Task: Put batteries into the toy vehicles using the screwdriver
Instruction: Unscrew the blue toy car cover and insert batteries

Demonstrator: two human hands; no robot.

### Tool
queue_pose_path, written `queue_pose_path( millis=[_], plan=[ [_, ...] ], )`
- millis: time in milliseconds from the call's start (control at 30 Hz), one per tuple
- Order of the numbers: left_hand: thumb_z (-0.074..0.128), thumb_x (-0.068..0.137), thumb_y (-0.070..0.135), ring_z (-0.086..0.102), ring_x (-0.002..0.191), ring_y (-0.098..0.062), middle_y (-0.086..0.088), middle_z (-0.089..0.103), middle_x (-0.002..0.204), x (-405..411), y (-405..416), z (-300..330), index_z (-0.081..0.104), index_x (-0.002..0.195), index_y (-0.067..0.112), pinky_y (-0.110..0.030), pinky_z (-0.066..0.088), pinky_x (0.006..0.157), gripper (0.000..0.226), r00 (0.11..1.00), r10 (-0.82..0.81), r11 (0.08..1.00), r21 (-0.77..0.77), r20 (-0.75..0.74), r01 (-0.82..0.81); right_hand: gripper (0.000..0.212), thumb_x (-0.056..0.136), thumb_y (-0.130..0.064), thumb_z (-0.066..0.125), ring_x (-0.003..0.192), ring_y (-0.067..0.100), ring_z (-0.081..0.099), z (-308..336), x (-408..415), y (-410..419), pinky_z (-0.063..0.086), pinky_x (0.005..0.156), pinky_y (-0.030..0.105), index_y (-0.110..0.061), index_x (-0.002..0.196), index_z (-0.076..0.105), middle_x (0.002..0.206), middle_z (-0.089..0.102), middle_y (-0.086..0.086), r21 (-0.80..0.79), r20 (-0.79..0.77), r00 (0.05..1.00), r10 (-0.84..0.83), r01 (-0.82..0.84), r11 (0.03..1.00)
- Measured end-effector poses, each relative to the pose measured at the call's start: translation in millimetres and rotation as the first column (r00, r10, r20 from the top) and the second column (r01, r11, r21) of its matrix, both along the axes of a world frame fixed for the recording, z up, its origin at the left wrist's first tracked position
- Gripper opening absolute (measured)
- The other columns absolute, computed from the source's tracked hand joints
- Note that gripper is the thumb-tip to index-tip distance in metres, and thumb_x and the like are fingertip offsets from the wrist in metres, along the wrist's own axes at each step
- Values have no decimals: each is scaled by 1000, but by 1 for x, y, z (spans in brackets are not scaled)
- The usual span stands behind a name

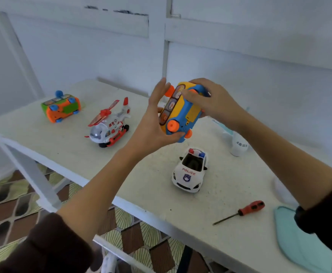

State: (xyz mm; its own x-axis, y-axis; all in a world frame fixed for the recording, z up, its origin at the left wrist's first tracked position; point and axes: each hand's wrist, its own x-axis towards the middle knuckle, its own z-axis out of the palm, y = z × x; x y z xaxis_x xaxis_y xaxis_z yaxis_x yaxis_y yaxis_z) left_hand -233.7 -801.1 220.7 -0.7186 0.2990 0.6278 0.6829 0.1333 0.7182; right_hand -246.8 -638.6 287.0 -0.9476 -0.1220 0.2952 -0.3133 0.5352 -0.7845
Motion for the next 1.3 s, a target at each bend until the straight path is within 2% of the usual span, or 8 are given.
queue_pose_path(
  millis=[167, 333, 467, 633, 733, 900, 1067, 1300],
  plan=[
    [86, 66, 6, 47, 108, 21, 33, 26, 132, -61, -78, 7, 15, 146, 17, -8, 45, 81, 107, 990, 118, 993, -23, 73, -117, 17, 83, -21, 61, 77, 17, 64, 4, -64, -62, 57, 65, 37, -21, 100, 60, 91, 62, 3, -296, 33, 998, 54, -42, 954],
    [80, 69, 51, 58, 98, 2, 17, 46, 128, -128, -152, 12, 29, 147, 23, -20, 53, 76, 97, 956, 153, 988, -49, 250, -145, 16, 88, -12, 55, 84, 19, 63, 9, -135, -125, 56, 73, 41, -20, 101, 58, 96, 61, 5, -484, 64, 990, 127, -81, 871],
    [83, 72, 31, 64, 91, -16, 2, 57, 124, -176, -196, 10, 41, 140, 18, -31, 58, 76, 80, 947, 176, 983, -5, 268, -182, 22, 91, -8, 49, 86, 13, 61, 3, -188, -164, 50, 76, 33, -27, 100, 56, 97, 60, -1, -487, 51, 973, 223, -171, 856],
    [85, 69, 17, 57, 89, -5, 7, 47, 125, -232, -237, -2, 43, 139, 20, -15, 54, 63, 82, 935, 299, 954, -41, 191, -297, 24, 90, -27, 57, 94, 5, 51, 2, -246, -192, 39, 70, 15, -29, 114, 56, 115, 55, -1, -61, 107, 975, 196, -190, 980],
    [86, 68, 17, 53, 93, -5, 9, 42, 122, -265, -252, -16, 42, 140, 22, -10, 50, 67, 84, 927, 327, 945, -72, 180, -320, 35, 92, -43, 48, 106, 17, 49, -1, -276, -208, 38, 75, 23, -23, 120, 56, 120, 54, 4, 65, 199, 970, 142, -158, 985],
    [87, 66, 16, 49, 110, -18, 6, 45, 118, -301, -252, -38, 40, 130, 37, -14, 45, 79, 82, 942, 288, 957, -32, 172, -287, 53, 90, -58, 38, 104, 25, 56, -23, -320, -225, 44, 95, 40, -15, 113, 57, 108, 62, 3, -15, 356, 933, 61, -60, 998],
    [89, 64, 20, 41, 119, -25, 10, 39, 120, -331, -237, -67, 38, 139, 29, -32, 43, 91, 91, 920, 308, 951, -56, 243, -304, 50, 90, -58, 37, 83, 19, 57, -48, -356, -220, 45, 79, 28, -15, 92, 63, 91, 61, 1, -146, 458, 888, 24, 49, 988],
    [89, 61, 11, 30, 106, -14, 6, 46, 111, -367, -222, -105, 48, 132, 11, -14, 31, 79, 82, 873, 351, 936, -109, 339, -334, 25, 93, -34, 49, 90, 22, 48, -102, -401, -207, 37, 79, 27, -12, 97, 59, 97, 58, 2, -292, 512, 849, 127, 33, 956]
  ],
)
